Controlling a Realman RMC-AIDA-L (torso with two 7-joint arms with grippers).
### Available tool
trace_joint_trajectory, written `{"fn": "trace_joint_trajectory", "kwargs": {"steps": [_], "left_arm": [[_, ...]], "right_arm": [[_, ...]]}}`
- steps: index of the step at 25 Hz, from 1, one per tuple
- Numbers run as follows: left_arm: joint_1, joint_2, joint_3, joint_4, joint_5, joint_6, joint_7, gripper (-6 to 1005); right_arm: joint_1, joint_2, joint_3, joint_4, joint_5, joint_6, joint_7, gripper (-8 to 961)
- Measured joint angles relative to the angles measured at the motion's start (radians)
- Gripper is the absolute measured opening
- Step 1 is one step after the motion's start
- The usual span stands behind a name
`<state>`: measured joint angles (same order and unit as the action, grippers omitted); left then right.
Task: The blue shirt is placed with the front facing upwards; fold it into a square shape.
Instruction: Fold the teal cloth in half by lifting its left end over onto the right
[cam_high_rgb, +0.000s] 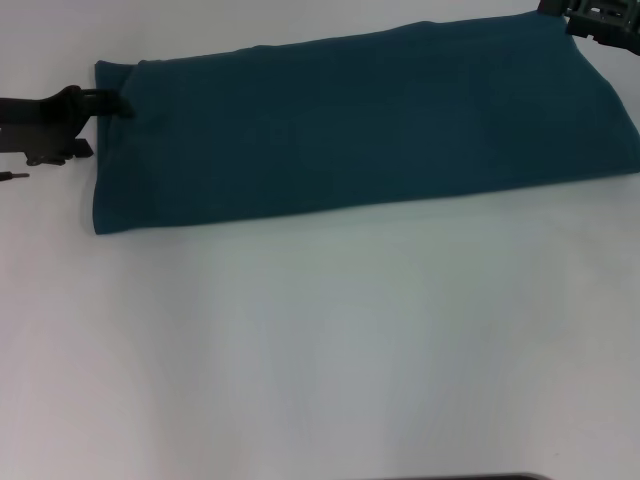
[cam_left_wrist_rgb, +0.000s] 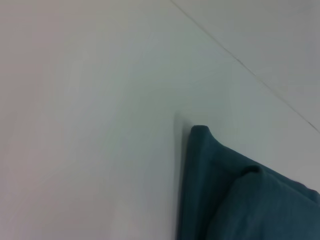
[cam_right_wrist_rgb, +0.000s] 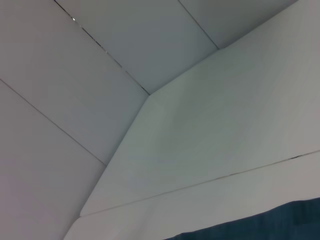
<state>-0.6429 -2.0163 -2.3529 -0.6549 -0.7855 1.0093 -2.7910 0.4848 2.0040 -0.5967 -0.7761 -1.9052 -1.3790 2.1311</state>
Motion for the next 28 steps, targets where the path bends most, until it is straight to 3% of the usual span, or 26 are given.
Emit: {"fn": "trace_joint_trajectory", "kwargs": {"steps": [21,28], "left_arm": [[-0.017,-0.022,-0.005,-0.011,-0.019,0.066,0.002,872],[-0.014,-0.018,-0.008,-0.023,-0.048,0.084,0.002,872]], "right_arm": [[0.000,-0.003,0.000,0.000,0.000,-0.006,0.001,945],[-0.006,-0.002,-0.001,0.000,0.000,-0.008,0.002,945]]}}
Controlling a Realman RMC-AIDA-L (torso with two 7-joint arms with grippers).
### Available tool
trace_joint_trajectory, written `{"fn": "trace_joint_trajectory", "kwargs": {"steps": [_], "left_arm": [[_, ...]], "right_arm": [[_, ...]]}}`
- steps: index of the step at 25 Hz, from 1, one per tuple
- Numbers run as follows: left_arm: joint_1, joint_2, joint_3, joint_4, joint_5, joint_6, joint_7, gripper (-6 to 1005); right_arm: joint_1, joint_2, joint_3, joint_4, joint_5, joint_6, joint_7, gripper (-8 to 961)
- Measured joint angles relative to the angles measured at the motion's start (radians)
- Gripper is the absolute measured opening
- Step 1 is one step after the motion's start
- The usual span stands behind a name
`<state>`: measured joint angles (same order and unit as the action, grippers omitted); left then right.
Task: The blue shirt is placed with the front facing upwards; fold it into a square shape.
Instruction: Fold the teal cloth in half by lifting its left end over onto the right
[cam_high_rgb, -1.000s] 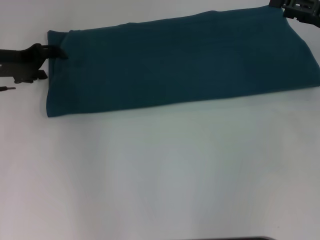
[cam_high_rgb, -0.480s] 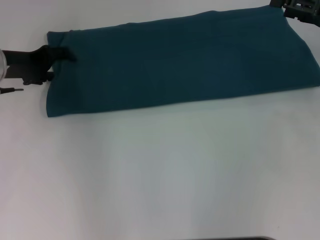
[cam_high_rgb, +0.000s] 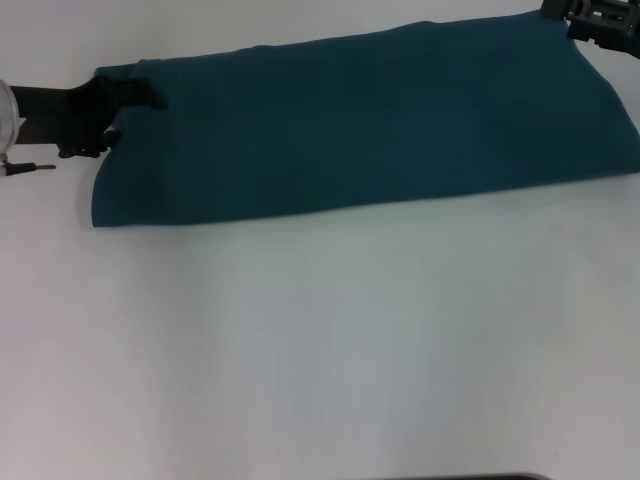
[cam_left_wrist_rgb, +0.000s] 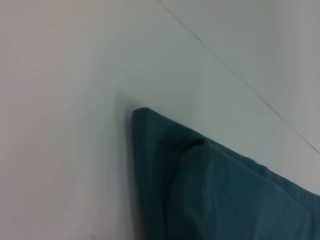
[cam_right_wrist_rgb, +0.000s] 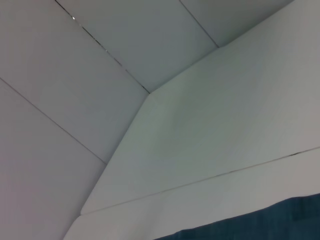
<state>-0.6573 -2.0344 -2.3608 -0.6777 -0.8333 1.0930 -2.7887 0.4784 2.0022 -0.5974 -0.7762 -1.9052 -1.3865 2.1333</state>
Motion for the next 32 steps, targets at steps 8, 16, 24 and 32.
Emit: {"fn": "trace_joint_trajectory", "kwargs": {"steps": [8,16,24,32], "left_arm": [[0.011,0.018,0.001,0.004,0.008,-0.025,0.000,872],[0.013,0.018,0.009,0.007,0.041,-0.066,-0.003,871],[0.014,0.010,0.009,0.014,0.063,-0.069,-0.008,871],[-0.008,0.000,0.009,0.019,0.059,-0.006,-0.009,872]], "right_arm": [[-0.001,0.000,0.001,0.000,0.000,0.000,0.001,944],[-0.001,0.000,0.001,0.000,0.000,0.000,0.002,945],[-0.001,0.000,0.001,0.000,0.000,0.000,0.002,945],[-0.003,-0.003,0.001,0.000,0.002,0.000,0.002,945]]}}
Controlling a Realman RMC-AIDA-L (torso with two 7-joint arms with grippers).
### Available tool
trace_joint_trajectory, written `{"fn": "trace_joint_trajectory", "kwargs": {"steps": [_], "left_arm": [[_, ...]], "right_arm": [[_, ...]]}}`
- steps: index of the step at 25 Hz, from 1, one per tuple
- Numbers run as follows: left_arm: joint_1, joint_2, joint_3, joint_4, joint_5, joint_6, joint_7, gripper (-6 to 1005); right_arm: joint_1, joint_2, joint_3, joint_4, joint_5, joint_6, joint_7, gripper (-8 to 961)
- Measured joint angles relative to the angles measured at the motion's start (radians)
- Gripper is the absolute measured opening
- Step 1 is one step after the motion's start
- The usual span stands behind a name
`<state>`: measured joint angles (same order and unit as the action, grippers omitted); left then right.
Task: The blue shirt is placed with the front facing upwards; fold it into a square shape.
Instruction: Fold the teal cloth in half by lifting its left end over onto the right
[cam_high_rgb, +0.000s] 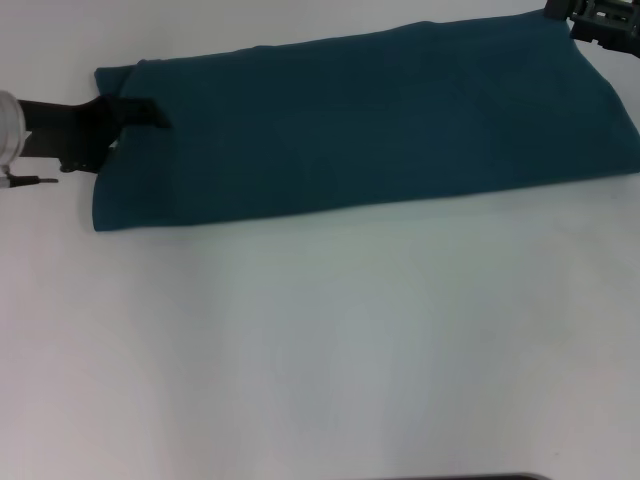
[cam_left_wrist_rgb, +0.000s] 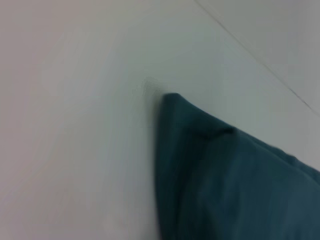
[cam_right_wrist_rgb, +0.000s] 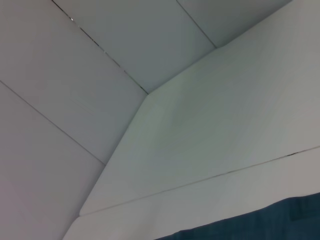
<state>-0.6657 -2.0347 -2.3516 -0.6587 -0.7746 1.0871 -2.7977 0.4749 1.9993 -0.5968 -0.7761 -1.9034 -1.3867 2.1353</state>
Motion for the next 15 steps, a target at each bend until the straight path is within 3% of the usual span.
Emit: {"fn": "trace_joint_trajectory", "kwargs": {"steps": [5,12,15], "left_arm": [[-0.045,0.012,0.002,0.016,0.004,0.062,0.000,871],[-0.146,0.058,0.031,0.076,0.100,0.120,-0.002,872],[-0.178,0.060,0.034,0.090,0.151,0.123,-0.008,842]], "right_arm": [[0.000,-0.002,0.000,0.000,-0.001,0.000,0.000,945],[-0.001,-0.003,0.000,0.000,-0.002,-0.003,0.000,944],[-0.002,-0.003,0.000,0.000,-0.002,-0.003,-0.001,944]]}}
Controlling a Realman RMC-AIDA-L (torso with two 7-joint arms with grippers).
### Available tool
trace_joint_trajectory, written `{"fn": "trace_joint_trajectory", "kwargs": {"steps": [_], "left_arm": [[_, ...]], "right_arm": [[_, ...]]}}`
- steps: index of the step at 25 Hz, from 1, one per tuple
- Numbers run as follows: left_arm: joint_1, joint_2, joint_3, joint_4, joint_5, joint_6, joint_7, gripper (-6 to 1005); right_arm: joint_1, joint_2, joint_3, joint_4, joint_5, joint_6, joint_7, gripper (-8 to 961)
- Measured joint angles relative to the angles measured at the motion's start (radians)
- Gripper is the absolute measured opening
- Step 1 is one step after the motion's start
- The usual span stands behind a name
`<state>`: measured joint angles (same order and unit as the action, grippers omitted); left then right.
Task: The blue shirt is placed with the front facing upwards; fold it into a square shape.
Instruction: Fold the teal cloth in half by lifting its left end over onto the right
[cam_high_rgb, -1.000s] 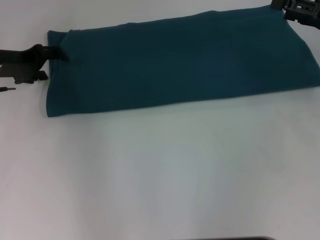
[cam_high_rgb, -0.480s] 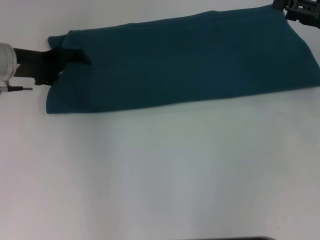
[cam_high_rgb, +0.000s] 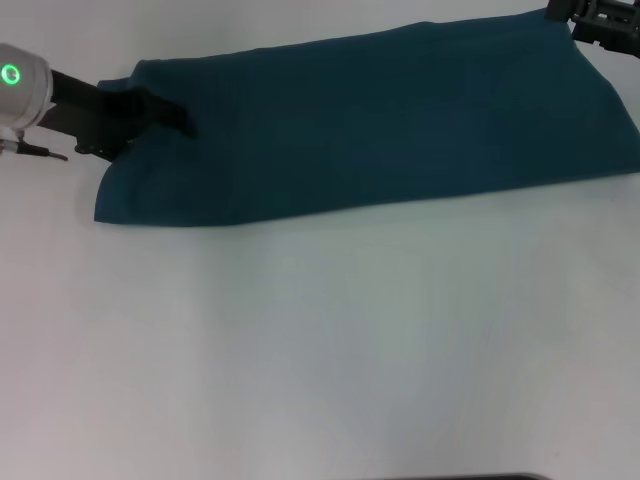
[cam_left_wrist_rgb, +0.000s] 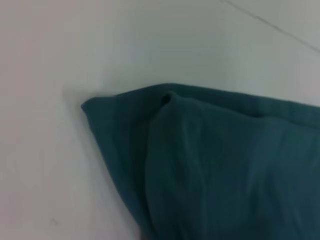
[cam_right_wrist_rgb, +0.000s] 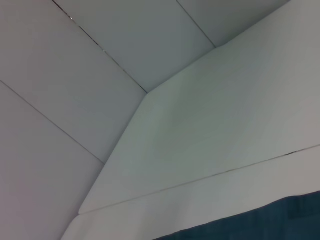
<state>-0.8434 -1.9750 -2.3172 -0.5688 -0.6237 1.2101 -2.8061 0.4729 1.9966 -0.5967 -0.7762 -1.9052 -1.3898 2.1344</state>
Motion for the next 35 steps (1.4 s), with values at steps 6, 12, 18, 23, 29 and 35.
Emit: {"fn": "trace_joint_trajectory", "kwargs": {"steps": [6,12,18,23,29,35], "left_arm": [[-0.010,-0.031,0.052,-0.067,0.034,0.013,-0.008,781],[-0.013,-0.032,0.064,-0.083,0.042,0.025,-0.021,616],[-0.020,-0.051,0.076,-0.126,0.133,0.024,-0.062,304],[-0.021,-0.063,0.074,-0.159,0.162,0.027,-0.070,176],[-0.018,-0.062,0.067,-0.161,0.156,0.036,-0.065,57],[-0.010,-0.055,0.065,-0.174,0.159,0.078,-0.053,26]], "right_arm": [[-0.008,0.001,0.001,0.000,0.004,-0.003,0.000,944],[-0.011,0.001,0.003,0.000,0.007,-0.006,0.001,945],[-0.011,0.001,0.005,0.000,0.008,-0.011,0.001,945],[-0.011,0.001,0.012,0.000,0.008,-0.011,0.001,945],[-0.011,0.000,0.014,0.000,0.008,-0.011,0.001,944],[-0.011,-0.001,0.014,0.000,0.007,-0.010,0.001,944]]}}
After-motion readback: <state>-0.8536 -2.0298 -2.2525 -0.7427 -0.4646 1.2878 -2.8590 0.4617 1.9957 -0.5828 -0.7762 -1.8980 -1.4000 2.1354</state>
